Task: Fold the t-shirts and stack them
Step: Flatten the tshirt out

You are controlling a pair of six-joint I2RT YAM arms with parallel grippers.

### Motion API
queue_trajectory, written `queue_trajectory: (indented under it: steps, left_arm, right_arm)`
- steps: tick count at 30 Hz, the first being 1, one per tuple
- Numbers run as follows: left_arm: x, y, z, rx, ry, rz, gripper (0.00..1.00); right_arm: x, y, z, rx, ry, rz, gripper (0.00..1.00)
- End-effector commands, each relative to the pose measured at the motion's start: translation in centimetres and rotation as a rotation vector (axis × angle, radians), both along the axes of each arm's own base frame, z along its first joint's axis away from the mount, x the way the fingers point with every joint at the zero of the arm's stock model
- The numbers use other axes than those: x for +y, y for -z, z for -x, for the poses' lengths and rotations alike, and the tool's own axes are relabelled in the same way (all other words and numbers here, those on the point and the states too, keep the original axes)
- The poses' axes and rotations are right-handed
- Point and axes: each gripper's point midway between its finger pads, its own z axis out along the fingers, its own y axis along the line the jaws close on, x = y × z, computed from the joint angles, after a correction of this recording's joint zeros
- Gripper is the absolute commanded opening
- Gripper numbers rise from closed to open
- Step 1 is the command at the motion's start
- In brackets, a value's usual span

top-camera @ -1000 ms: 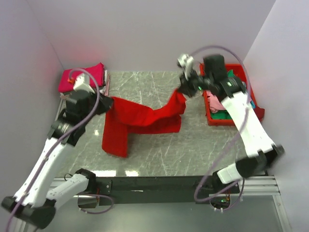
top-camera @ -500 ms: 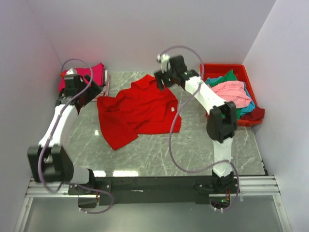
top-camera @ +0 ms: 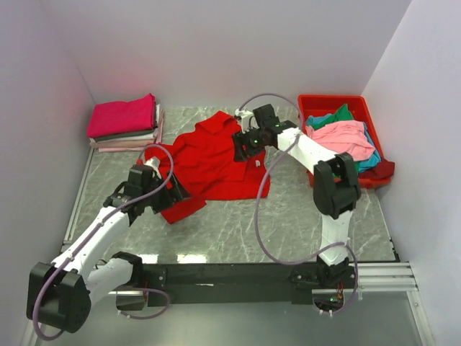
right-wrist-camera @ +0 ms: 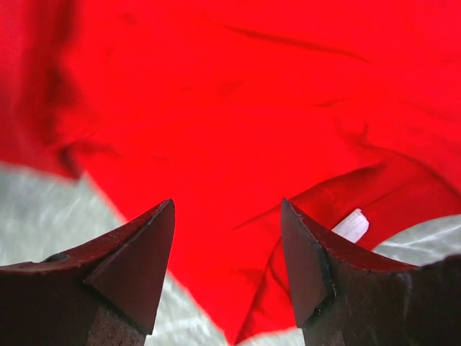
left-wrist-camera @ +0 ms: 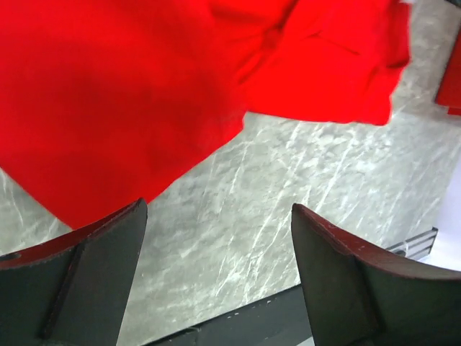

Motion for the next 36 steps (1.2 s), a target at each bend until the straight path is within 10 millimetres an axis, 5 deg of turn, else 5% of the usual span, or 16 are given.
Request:
queue_trajectory:
  steps: [1, 10, 14, 23, 26, 27, 31, 34, 36]
  left_arm:
    - [0.0, -1.8, -1.7, -0.07, -0.129, 0.027, 0.86]
    - [-1.2, 1.0, -5.4, 0.033, -0.255, 0.005, 0.82]
    - [-3.1, 2.5, -6.0, 0.088, -0.213, -0.023, 0.77]
    - [-3.0, 5.0, -7.5, 0.124, -0.21, -0.148, 0.63]
    - [-3.4, 6.5, -7.6, 0.151, -0.17, -0.169, 0.52]
    - [-3.5, 6.6, -7.8, 0.155, -0.165, -0.172, 0.49]
    - [-3.3, 7.1, -7.8, 0.155, -0.142, -0.199, 0.16]
    - [-2.2, 5.5, -7.6, 0.122, -0.164, -0.236, 0.0]
    - [-1.2, 3.2, -7.5, 0.068, -0.193, -0.252, 0.0]
  right_arm:
    - [-0.3, 1.2, -3.8, 0.016, 0.278, -0.026, 0.67]
    - [-1.3, 3.7, -4.8, 0.074, 0.372, -0.026, 0.67]
    - [-1.3, 4.6, -4.9, 0.1, 0.379, -0.029, 0.67]
    - [-1.9, 6.0, -6.4, 0.124, 0.428, -0.002, 0.61]
    - [-1.7, 6.6, -6.5, 0.163, 0.419, -0.01, 0.49]
    - [-1.6, 6.9, -6.5, 0.177, 0.41, -0.017, 0.38]
    - [-1.7, 6.0, -6.2, 0.185, 0.377, -0.037, 0.13]
    - [-2.6, 3.8, -5.6, 0.143, 0.353, -0.047, 0.05]
    - [-3.3, 1.2, -5.1, 0.081, 0.315, -0.05, 0.0]
